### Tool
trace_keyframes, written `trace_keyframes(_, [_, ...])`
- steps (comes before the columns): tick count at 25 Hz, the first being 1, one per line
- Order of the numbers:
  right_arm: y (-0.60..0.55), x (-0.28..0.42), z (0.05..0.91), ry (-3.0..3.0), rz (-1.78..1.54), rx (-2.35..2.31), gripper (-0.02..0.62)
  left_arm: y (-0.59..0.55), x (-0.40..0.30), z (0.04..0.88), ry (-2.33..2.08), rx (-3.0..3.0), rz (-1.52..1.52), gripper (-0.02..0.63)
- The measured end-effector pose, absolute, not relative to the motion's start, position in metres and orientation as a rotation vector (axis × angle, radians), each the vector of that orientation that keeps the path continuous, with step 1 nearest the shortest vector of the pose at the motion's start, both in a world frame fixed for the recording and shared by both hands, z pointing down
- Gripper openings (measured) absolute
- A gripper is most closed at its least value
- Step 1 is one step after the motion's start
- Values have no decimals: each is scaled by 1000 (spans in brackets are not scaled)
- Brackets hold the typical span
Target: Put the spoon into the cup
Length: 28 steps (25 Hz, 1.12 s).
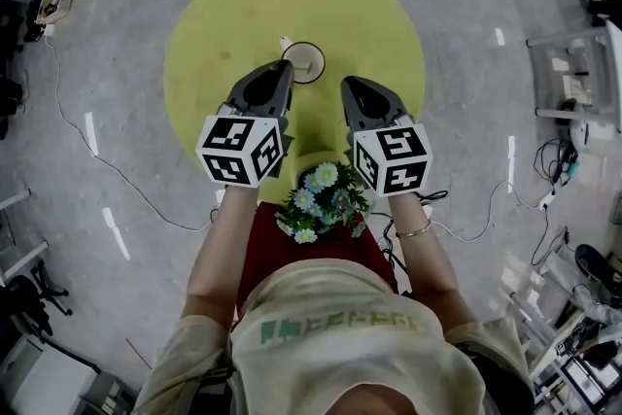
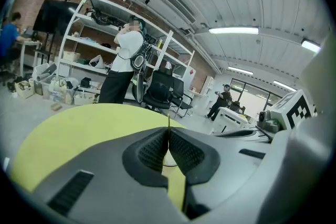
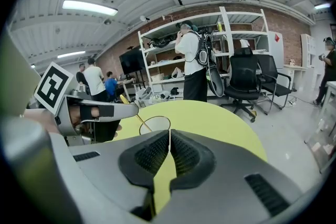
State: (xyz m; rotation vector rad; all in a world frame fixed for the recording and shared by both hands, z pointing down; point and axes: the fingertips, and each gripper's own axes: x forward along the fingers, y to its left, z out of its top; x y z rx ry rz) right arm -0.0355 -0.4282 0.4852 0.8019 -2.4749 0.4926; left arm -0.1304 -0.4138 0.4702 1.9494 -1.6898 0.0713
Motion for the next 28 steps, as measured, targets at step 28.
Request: trace_keyframes(28, [-417,-39,498,-2434,512,794,37,-415,-145,489,-1687,1917,127,28])
